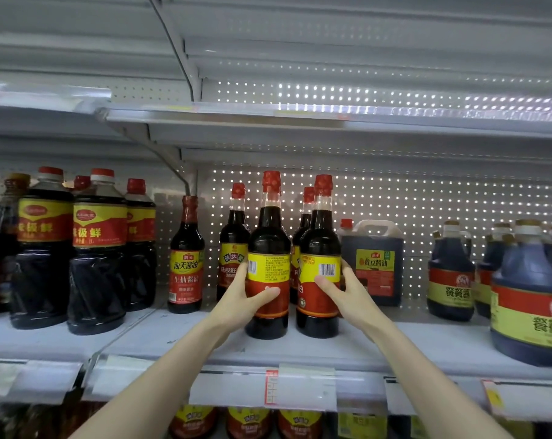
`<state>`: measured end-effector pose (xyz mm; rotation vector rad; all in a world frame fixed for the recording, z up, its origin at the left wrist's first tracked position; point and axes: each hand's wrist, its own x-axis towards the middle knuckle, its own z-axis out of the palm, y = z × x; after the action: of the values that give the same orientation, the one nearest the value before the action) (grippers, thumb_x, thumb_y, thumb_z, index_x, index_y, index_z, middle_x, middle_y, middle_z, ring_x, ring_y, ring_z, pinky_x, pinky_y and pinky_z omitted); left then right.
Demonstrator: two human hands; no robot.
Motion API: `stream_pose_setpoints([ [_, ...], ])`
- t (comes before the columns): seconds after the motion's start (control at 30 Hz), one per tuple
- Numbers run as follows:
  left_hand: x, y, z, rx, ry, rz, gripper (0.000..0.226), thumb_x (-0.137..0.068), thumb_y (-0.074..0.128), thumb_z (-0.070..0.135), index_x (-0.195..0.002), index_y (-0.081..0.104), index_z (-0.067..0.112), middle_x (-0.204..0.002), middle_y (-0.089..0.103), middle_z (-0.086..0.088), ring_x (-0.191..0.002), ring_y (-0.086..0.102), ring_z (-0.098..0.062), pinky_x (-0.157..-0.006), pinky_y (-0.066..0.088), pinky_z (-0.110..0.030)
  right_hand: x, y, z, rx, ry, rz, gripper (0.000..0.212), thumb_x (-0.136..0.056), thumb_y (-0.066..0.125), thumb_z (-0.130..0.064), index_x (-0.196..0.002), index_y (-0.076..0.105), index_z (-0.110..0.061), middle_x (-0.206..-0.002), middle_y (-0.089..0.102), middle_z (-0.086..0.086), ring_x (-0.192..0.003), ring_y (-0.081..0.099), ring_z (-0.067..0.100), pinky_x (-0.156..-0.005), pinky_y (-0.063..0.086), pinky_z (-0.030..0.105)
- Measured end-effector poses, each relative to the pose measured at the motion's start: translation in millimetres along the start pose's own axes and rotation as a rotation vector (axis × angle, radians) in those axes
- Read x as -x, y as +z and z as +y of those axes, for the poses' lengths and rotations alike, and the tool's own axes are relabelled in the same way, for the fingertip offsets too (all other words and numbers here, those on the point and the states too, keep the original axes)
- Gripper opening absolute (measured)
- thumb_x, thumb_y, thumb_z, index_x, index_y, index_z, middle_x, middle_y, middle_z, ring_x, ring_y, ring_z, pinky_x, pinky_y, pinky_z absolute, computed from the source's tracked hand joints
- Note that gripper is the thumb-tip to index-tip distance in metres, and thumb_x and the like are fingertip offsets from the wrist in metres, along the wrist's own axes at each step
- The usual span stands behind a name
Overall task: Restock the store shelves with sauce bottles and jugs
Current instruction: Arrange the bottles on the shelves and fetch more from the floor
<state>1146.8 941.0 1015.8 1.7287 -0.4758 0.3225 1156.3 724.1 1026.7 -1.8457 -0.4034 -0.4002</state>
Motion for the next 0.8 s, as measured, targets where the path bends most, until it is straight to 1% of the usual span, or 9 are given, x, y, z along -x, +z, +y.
stream_pose_setpoints([
  [0.03, -0.6, -0.6, -0.3, 0.002, -0.005, 0.002, 0.069, -0.088, 0.067, 0.023, -0.145, 0.028, 0.029, -0.132, 0.053, 0.007, -0.113, 0.053, -0.005, -0.085, 0.044, -0.018, -1.1, 0.1, 0.4, -0.004, 0.001, 0.006, 0.065, -0.092, 0.059, -0.038, -0.147, 0.026, -0.027, -0.127, 0.053, -0.009, -0.116, 0.053, 0.014, -0.093, 0.045, 0.032],
  [0.13, -4.5, -0.7, -3.3, 0.010, -0.024, 0.012, 0.072, -0.086, 0.068, 0.026, -0.145, 0.028, 0.029, -0.136, 0.052, 0.004, -0.122, 0.051, -0.013, -0.096, 0.044, -0.030, -4.0, 1.2, 3.1, -0.003, 0.003, 0.017, 0.063, -0.092, 0.059, -0.038, -0.146, 0.028, -0.028, -0.128, 0.054, -0.008, -0.116, 0.053, 0.014, -0.097, 0.046, 0.035],
  [0.23, -8.6, 2.9, -5.0, 0.009, -0.031, 0.018, 0.066, -0.087, 0.068, 0.024, -0.142, 0.032, 0.026, -0.133, 0.054, 0.004, -0.122, 0.052, -0.014, -0.092, 0.045, -0.027, -6.6, 2.6, 4.7, 0.007, 0.001, 0.039, 0.058, -0.093, 0.058, -0.037, -0.144, 0.031, -0.029, -0.125, 0.054, -0.008, -0.116, 0.053, 0.016, -0.099, 0.045, 0.038],
  [0.3, -11.5, 5.0, -5.6, 0.013, -0.034, 0.022, 0.064, -0.087, 0.068, 0.022, -0.140, 0.034, 0.024, -0.133, 0.054, 0.002, -0.121, 0.053, -0.015, -0.093, 0.045, -0.027, -9.3, 4.0, 4.9, 0.013, -0.004, 0.049, 0.055, -0.094, 0.057, -0.035, -0.143, 0.032, -0.029, -0.122, 0.053, -0.009, -0.113, 0.053, 0.014, -0.097, 0.045, 0.035],
  [0.4, -15.8, 6.3, -7.4, 0.021, -0.039, 0.026, 0.064, -0.087, 0.068, 0.023, -0.140, 0.033, 0.026, -0.134, 0.053, 0.003, -0.121, 0.052, -0.015, -0.097, 0.045, -0.031, -14.8, 6.6, 5.5, 0.027, -0.009, 0.055, 0.056, -0.095, 0.056, -0.033, -0.144, 0.030, -0.026, -0.121, 0.053, -0.007, -0.109, 0.052, 0.013, -0.094, 0.044, 0.032],
  [0.5, -17.7, 8.3, -8.7, 0.021, -0.040, 0.032, 0.064, -0.088, 0.067, 0.023, -0.141, 0.032, 0.028, -0.133, 0.052, 0.004, -0.119, 0.052, -0.014, -0.095, 0.044, -0.030, -19.7, 7.5, 7.5, 0.031, -0.006, 0.056, 0.058, -0.096, 0.055, -0.033, -0.146, 0.027, -0.025, -0.127, 0.053, -0.003, -0.109, 0.052, 0.014, -0.091, 0.043, 0.031],
  [0.63, -21.0, 11.3, -9.9, 0.011, -0.036, 0.039, 0.068, -0.088, 0.066, 0.023, -0.144, 0.028, 0.027, -0.135, 0.050, 0.004, -0.119, 0.050, -0.013, -0.096, 0.043, -0.029, -22.7, 7.6, 9.7, 0.053, 0.008, 0.047, 0.058, -0.097, 0.053, -0.035, -0.147, 0.026, -0.025, -0.122, 0.049, -0.007, -0.111, 0.049, 0.014, -0.091, 0.042, 0.031],
  [0.7, -23.1, 12.5, -10.6, 0.007, -0.026, 0.043, 0.070, -0.089, 0.066, 0.022, -0.146, 0.025, 0.027, -0.137, 0.049, 0.003, -0.120, 0.050, -0.013, -0.096, 0.043, -0.029, -24.3, 7.8, 10.4, 0.066, 0.007, 0.049, 0.057, -0.097, 0.053, -0.035, -0.146, 0.027, -0.025, -0.125, 0.051, -0.005, -0.114, 0.050, 0.015, -0.092, 0.042, 0.031],
  [0.8, -23.2, 13.5, -10.3, 0.003, -0.020, 0.037, 0.074, -0.089, 0.065, 0.022, -0.148, 0.020, 0.028, -0.137, 0.047, 0.005, -0.121, 0.049, -0.012, -0.095, 0.043, -0.027, -25.3, 9.3, 11.3, 0.079, 0.008, 0.057, 0.057, -0.097, 0.052, -0.035, -0.147, 0.025, -0.024, -0.134, 0.050, 0.000, -0.113, 0.049, 0.016, -0.095, 0.042, 0.033],
])
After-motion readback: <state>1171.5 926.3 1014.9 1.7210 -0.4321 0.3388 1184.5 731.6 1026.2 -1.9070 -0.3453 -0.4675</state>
